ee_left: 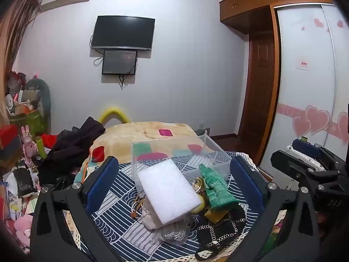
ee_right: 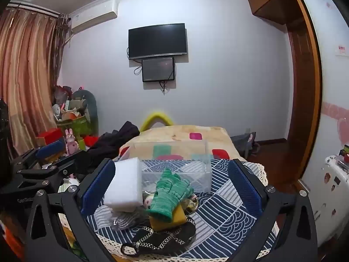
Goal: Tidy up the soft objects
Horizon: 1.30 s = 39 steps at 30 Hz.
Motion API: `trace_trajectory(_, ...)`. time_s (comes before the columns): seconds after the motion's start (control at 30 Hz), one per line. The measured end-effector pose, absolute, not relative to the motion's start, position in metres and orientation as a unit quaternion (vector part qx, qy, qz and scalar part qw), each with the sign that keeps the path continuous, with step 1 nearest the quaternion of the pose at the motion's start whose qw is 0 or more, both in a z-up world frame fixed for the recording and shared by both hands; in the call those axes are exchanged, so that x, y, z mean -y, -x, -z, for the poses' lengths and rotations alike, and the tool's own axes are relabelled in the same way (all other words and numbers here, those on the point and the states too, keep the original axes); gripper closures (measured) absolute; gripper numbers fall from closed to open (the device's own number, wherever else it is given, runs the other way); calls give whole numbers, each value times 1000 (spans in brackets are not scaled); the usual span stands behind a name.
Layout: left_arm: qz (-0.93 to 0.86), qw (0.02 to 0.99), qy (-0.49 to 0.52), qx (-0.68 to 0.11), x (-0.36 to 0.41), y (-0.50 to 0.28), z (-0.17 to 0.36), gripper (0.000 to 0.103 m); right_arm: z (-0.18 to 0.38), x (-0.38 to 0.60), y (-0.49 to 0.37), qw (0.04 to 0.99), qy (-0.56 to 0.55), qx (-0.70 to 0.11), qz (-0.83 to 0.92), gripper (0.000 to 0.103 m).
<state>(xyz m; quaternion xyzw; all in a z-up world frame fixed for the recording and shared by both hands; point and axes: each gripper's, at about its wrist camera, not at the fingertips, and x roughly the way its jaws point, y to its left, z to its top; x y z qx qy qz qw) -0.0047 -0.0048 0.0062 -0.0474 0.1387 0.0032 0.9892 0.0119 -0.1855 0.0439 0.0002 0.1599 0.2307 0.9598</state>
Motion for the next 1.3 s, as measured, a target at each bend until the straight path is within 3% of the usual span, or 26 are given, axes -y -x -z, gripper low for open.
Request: trace_trajectory(1.3, 3, 990, 49, -131, 9, 11, -9, 0, -49, 190, -5, 961, -7, -159, -228, 0)
